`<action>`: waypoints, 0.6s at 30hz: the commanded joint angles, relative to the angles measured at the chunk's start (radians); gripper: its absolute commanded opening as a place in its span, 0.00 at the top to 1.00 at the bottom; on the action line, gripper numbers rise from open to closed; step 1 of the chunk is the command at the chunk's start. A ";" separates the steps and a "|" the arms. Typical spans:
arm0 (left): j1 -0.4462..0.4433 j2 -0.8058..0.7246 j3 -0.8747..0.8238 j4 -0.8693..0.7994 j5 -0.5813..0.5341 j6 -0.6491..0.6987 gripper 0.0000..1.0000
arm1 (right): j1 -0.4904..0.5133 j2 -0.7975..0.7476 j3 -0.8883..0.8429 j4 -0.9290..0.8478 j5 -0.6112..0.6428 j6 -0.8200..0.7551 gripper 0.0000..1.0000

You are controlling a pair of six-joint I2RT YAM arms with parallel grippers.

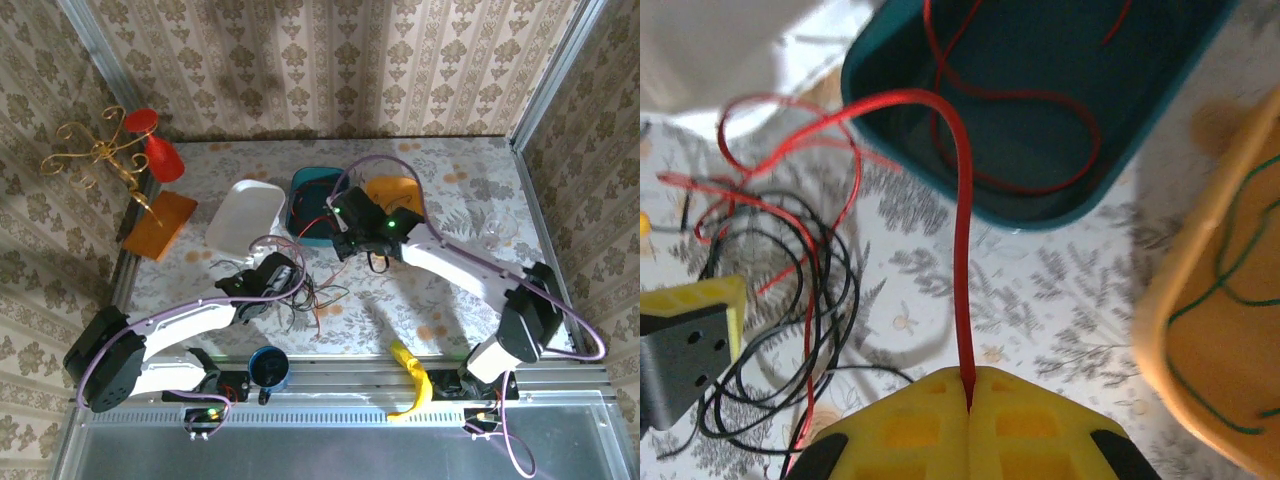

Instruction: Untangle the cables

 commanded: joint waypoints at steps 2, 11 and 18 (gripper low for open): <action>0.016 -0.013 -0.031 0.020 0.010 -0.050 0.17 | -0.020 -0.128 0.004 -0.003 0.103 -0.009 0.99; 0.032 -0.065 -0.080 0.011 0.005 -0.087 0.17 | -0.085 -0.308 0.012 0.154 0.079 0.035 0.99; 0.032 -0.085 -0.095 0.022 0.015 -0.081 0.17 | -0.152 -0.301 0.046 0.222 -0.044 0.076 0.99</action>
